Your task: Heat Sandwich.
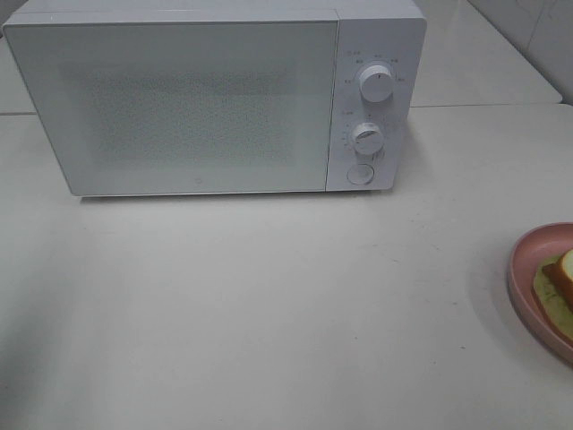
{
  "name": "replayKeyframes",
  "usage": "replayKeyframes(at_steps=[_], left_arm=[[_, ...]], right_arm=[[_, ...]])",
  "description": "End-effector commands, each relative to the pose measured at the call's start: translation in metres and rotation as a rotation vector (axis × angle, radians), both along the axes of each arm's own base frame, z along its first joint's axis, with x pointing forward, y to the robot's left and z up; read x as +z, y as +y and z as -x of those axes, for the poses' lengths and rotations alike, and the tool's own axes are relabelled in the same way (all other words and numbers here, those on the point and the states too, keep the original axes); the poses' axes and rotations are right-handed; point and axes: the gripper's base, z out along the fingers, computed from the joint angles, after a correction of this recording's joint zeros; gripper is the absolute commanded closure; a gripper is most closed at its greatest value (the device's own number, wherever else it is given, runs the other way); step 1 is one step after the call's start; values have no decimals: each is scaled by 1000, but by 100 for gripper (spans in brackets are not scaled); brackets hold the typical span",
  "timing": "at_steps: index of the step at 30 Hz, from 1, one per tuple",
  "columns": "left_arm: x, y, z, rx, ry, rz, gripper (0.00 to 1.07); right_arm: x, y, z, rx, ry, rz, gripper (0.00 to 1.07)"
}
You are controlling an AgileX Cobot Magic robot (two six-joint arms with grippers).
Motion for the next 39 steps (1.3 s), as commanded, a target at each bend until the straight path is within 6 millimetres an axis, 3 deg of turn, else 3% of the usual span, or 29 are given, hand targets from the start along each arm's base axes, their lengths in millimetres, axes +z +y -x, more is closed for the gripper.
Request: replayKeyframes(at_steps=[1, 2, 8, 11, 16, 21, 26, 39], left_arm=[[-4, 6, 25, 13, -50, -30, 9], [-3, 9, 38, 16, -102, -45, 9], [-5, 11, 65, 18, -202, -29, 9], [-16, 12, 86, 19, -264, -21, 9], [-28, 12, 105, 32, -384, 18, 9], [-25, 14, 127, 51, -525, 50, 9], [-27, 14, 138, 55, -719, 83, 9], [-29, 14, 142, 41, -733, 89, 9]], right_arm=[[0, 0, 4, 0, -36, 9, 31], [0, 0, 4, 0, -36, 9, 31], [0, 0, 4, 0, -36, 9, 31], [0, 0, 4, 0, -36, 9, 31], [0, 0, 4, 0, -36, 9, 31], [0, 0, 4, 0, -36, 9, 31], [0, 0, 4, 0, -36, 9, 31], [0, 0, 3, 0, -30, 9, 31]])
